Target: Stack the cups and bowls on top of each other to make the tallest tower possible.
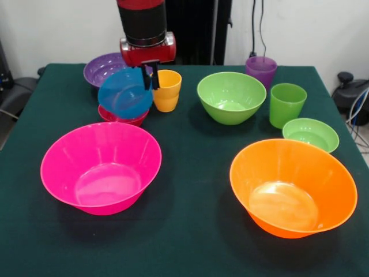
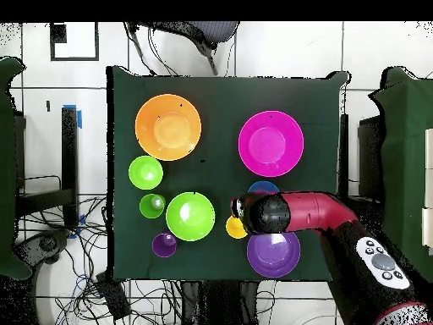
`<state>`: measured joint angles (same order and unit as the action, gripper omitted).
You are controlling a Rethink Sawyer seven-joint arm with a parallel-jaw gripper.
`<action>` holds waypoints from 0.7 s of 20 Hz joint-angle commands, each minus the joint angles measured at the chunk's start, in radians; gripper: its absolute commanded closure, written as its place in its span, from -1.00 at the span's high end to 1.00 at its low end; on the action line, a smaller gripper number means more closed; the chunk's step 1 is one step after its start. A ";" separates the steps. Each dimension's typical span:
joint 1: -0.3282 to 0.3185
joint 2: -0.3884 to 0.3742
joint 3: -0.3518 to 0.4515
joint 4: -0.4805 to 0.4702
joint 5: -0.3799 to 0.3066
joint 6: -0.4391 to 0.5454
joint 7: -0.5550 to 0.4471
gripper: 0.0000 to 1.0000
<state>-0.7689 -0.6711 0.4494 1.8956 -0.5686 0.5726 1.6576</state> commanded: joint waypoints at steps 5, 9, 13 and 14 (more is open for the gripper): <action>0.037 0.064 0.044 0.016 -0.055 0.111 -0.123 -1.00; 0.086 0.050 0.000 -0.011 -0.087 0.171 -0.123 -1.00; 0.104 0.047 -0.015 -0.019 -0.104 0.187 -0.131 1.00; 0.107 0.046 -0.016 -0.020 -0.106 0.193 -0.130 1.00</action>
<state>-0.7179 -0.6409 0.4486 1.8955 -0.5792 0.6381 1.6576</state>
